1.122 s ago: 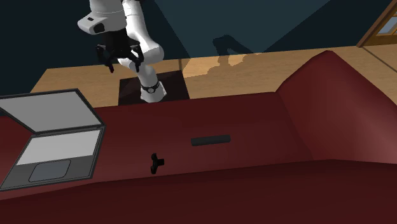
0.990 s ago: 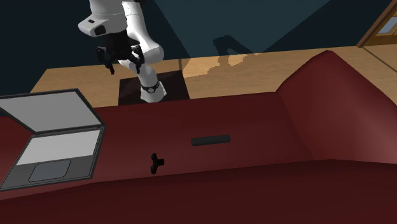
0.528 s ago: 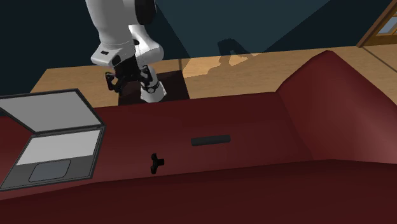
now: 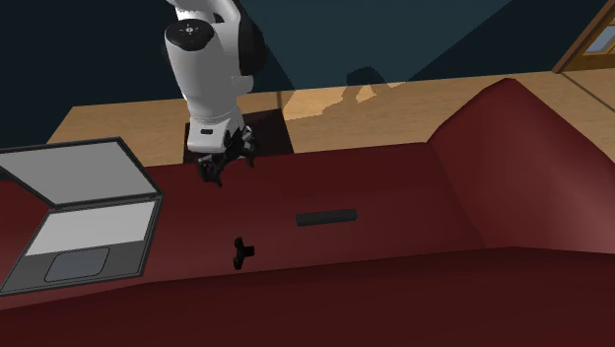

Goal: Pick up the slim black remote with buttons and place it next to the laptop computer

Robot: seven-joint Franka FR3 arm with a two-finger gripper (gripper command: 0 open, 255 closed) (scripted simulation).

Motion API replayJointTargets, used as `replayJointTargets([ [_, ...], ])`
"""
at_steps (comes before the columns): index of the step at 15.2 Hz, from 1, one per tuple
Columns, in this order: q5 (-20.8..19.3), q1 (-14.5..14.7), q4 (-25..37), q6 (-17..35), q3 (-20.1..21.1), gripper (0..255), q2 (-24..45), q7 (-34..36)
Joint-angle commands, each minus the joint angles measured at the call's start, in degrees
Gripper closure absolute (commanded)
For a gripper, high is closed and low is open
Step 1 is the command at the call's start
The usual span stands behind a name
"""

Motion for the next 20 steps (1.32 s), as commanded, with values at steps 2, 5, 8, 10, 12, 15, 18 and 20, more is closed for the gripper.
replayJointTargets([
  [2,1.2,2.0,2.4,2.5,0.1,0,5.9,-5.4],
  [5,2.4,3.7,4.9,4.3,0.8,0,11.2,-10.6],
  [8,3.5,5.2,7.5,5.8,1.7,0,16.2,-15.5],
  [10,4.1,6.1,9.2,6.6,2.6,0,19.4,-18.7],
  [12,4.5,7.0,10.8,7.4,3.5,0,22.4,-21.8],
  [15,5.0,8.3,13.3,8.3,5.1,0,26.8,-26.1],
  [18,5.2,9.5,15.5,9.0,6.9,0,30.8,-30.2],
  [20,5.1,10.4,16.9,9.5,8.1,0,33.3,-32.8],
])
